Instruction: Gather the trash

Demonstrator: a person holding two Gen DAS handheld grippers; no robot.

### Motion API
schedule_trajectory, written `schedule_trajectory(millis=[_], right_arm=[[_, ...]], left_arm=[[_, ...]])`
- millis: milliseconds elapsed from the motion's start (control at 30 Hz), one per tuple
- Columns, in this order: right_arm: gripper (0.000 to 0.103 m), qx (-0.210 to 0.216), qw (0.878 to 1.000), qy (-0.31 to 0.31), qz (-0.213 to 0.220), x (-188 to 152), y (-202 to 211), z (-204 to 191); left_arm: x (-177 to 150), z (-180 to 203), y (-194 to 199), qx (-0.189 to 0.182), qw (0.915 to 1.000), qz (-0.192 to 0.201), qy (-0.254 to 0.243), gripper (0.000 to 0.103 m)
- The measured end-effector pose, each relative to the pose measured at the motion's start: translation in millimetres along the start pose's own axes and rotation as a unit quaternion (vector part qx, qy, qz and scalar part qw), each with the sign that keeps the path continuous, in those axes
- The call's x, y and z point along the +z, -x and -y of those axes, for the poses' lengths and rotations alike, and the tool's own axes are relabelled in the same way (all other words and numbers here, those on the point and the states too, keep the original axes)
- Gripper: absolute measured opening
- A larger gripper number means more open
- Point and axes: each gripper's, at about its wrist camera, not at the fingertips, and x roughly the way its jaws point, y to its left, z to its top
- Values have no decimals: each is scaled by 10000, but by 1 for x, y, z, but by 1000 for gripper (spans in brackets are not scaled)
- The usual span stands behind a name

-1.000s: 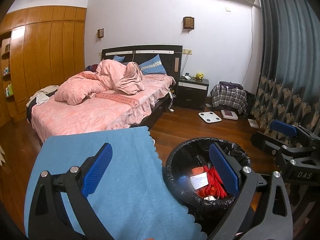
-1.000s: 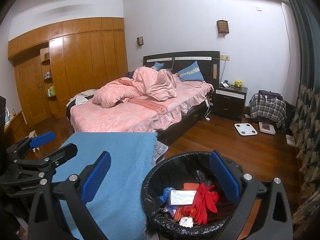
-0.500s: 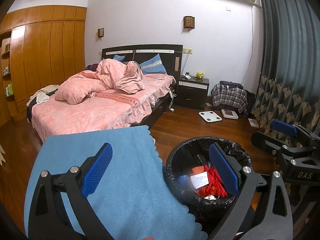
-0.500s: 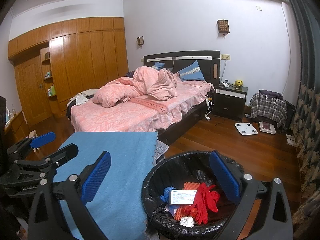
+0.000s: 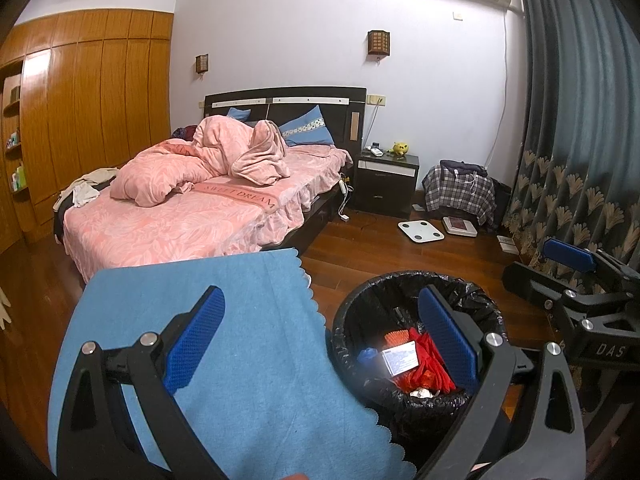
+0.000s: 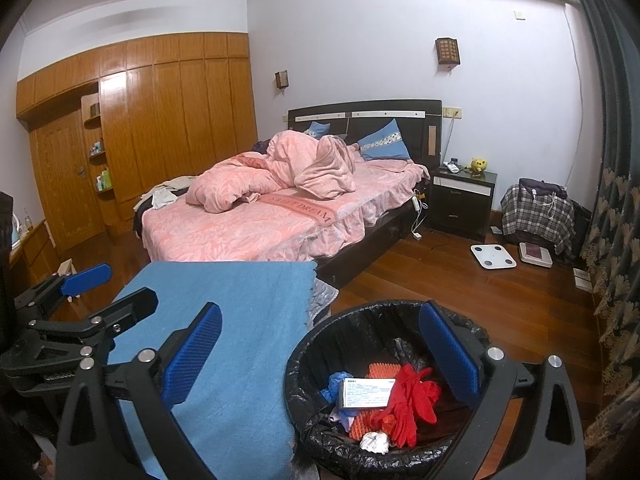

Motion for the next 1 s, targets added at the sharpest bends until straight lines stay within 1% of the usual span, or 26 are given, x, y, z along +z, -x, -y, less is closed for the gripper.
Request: schedule_trajectory(millis=[867, 1000], right_arm=[[97, -11, 10000, -25, -62, -3, -1, -1], [97, -18, 9999, -53, -92, -8, 2, -2]], left_arm=[[3, -3, 1, 6, 10000, -33, -2, 95], [4, -1, -1, -1, 10000, -39, -5, 95]])
